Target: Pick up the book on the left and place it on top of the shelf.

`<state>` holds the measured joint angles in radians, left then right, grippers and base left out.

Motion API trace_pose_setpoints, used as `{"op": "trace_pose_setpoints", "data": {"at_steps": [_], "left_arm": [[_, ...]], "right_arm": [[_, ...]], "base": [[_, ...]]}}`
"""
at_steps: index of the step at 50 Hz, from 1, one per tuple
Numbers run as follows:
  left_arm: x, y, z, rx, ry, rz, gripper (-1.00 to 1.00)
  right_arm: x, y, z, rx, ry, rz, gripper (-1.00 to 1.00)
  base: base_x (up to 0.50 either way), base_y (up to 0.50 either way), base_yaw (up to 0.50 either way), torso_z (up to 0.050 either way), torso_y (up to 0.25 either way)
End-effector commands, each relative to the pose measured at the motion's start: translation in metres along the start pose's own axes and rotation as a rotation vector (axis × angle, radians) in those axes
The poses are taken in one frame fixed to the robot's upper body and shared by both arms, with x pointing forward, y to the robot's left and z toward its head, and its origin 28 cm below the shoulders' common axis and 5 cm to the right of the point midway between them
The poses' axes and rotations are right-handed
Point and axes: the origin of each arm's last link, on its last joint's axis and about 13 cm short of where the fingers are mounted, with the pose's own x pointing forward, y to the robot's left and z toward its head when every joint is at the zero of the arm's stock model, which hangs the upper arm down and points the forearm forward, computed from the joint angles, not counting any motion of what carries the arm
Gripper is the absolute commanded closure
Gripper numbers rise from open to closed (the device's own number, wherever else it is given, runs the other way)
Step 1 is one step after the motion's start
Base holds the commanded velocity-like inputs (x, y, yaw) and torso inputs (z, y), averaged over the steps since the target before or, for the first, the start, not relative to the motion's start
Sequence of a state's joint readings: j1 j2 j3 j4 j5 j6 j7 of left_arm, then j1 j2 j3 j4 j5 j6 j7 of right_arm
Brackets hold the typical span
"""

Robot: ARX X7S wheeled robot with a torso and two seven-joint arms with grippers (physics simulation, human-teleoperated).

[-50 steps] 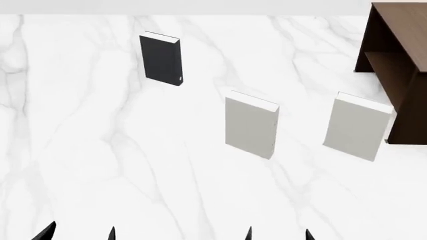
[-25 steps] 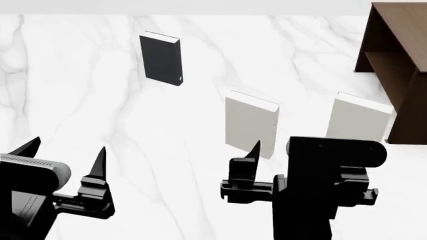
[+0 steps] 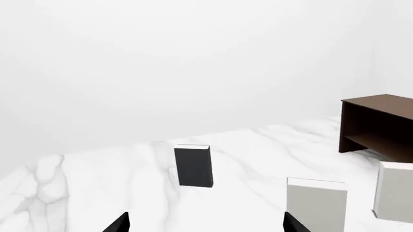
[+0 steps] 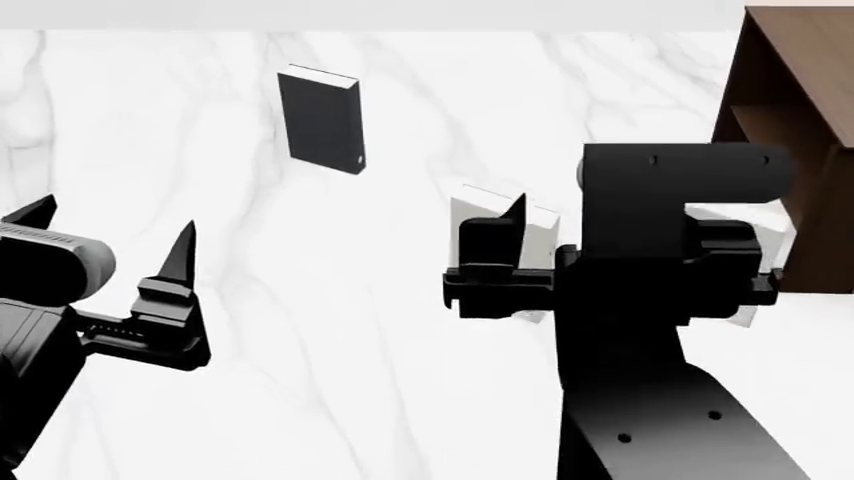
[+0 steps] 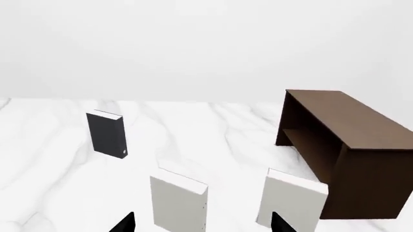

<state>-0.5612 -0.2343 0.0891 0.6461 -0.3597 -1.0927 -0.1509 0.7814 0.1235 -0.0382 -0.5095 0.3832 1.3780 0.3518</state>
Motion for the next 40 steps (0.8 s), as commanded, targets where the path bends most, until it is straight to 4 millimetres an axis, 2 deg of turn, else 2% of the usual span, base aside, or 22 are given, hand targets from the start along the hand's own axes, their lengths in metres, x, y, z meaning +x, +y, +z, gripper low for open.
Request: {"op": "trace_pose_setpoints", "data": {"at_steps": [1,40], "left_arm": [[0.0027,0.0043,0.0070,-0.009,-0.018,0.029,-1.00],[0.0016,0.0066,0.0053,0.007,-0.027,0.057,-1.00]], "right_arm": [[-0.0017,-0.0016,0.0098,0.015,-0.002,0.041,-1.00],[0.0015,0.0012,0.0028,0.007,0.030,0.080,-1.00]], "base": [[0.50,0.00,0.00,0.000,0.000],[0.50,0.00,0.00,0.000,0.001]]}}
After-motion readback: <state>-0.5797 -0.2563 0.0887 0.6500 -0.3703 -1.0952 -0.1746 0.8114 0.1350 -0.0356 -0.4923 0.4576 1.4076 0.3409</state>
